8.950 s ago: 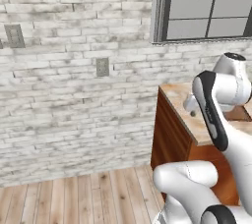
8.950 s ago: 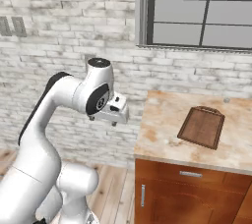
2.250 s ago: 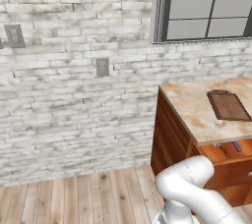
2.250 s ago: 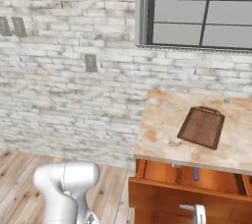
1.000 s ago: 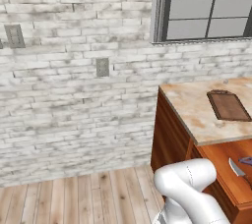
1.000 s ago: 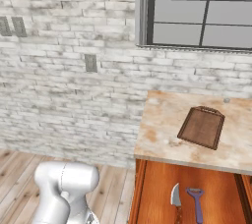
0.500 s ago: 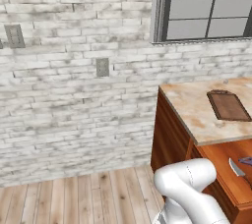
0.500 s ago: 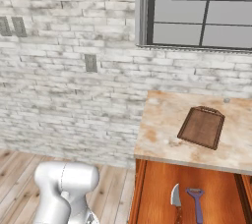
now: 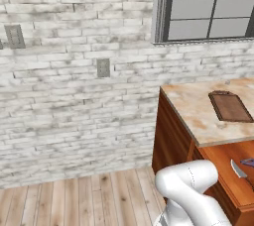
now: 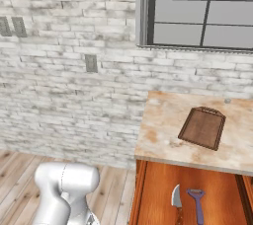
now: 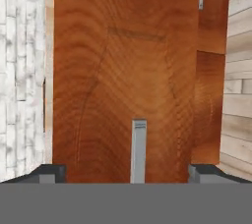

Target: Open the drawer on the right and place the cutting tools on the cutting board.

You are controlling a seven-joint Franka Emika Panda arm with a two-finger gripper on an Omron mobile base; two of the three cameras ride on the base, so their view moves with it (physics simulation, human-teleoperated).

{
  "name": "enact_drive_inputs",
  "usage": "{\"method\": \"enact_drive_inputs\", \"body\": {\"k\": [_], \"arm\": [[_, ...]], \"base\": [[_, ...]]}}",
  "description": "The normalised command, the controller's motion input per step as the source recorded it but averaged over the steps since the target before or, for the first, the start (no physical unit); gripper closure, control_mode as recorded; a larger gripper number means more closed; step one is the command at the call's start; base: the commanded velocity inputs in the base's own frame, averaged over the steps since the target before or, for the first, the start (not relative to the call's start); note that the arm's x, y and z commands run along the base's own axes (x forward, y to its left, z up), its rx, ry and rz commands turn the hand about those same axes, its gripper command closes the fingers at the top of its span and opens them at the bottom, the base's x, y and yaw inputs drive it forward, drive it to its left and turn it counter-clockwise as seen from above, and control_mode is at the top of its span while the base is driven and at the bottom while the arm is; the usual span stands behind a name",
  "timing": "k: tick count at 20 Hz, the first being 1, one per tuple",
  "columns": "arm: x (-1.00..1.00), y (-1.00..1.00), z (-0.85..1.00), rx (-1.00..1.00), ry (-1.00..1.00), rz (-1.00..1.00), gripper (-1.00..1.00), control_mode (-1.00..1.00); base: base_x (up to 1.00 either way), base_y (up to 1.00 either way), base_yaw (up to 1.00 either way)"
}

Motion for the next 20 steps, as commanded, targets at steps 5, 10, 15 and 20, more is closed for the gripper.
{"method": "enact_drive_inputs", "body": {"k": [5, 10, 15, 20], "arm": [[0.32, 0.0, 0.47, 0.0, 0.2, 0.01, -1.0, -1.0], [0.76, 0.14, 0.22, 0.0, 0.19, 0.0, -1.0, -1.0], [0.8, 0.05, 0.15, 0.0, 0.2, 0.0, -1.0, -1.0], [0.65, 0.16, 0.68, 0.0, 0.15, 0.0, -1.0, -1.0]], "base": [[0.0, 0.0, 0.0], [0.0, 0.0, 0.0], [0.0, 0.0, 0.0], [0.0, 0.0, 0.0]]}}
